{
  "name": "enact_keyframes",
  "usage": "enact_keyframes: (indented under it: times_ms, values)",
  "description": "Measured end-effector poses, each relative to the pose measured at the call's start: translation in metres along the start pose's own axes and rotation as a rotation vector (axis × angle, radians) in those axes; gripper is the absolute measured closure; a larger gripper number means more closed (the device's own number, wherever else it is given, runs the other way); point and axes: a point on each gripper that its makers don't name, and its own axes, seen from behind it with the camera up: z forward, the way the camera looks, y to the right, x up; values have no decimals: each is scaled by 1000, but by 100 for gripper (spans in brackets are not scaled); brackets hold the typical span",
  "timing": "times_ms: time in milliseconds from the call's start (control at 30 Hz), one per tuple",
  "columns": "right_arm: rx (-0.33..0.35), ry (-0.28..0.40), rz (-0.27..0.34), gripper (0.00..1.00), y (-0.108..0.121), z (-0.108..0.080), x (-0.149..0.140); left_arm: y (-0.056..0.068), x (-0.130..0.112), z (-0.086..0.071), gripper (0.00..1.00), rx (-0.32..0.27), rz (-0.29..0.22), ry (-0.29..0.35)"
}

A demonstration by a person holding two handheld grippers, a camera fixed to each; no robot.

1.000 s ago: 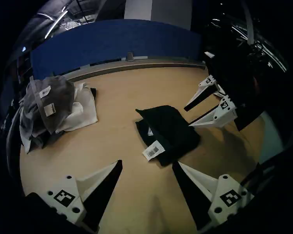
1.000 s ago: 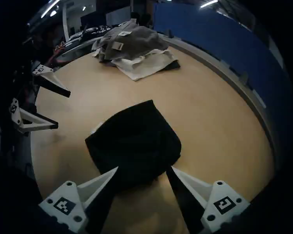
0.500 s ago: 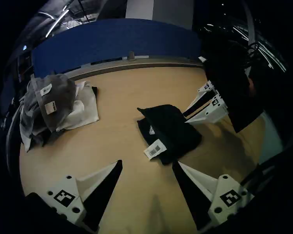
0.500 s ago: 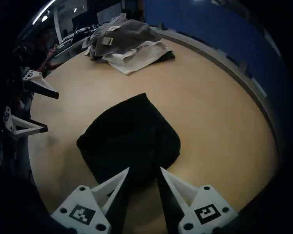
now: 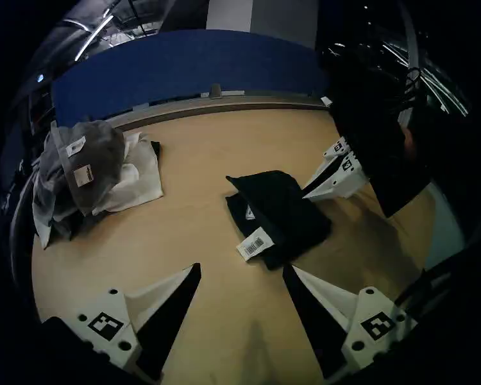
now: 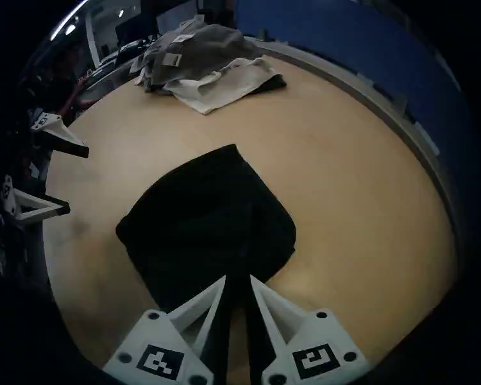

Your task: Fold towel

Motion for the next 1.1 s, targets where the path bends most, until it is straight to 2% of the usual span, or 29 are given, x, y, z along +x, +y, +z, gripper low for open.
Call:
enact_keyframes:
  times_ms: [233, 600, 900, 1100]
  values:
    - [5, 12, 3, 97, 0, -2, 1, 0, 0, 0, 5, -1, 1, 0]
    - [6, 35, 1, 99, -1, -8, 9, -2, -2, 0, 5, 1, 4, -1]
    - [11, 106, -28, 99, -8, -19, 43, -3, -1, -2, 5, 2, 0, 4]
    - [11, 148, -52, 99, -13, -19, 71, -3, -2, -3, 5, 4, -3, 7]
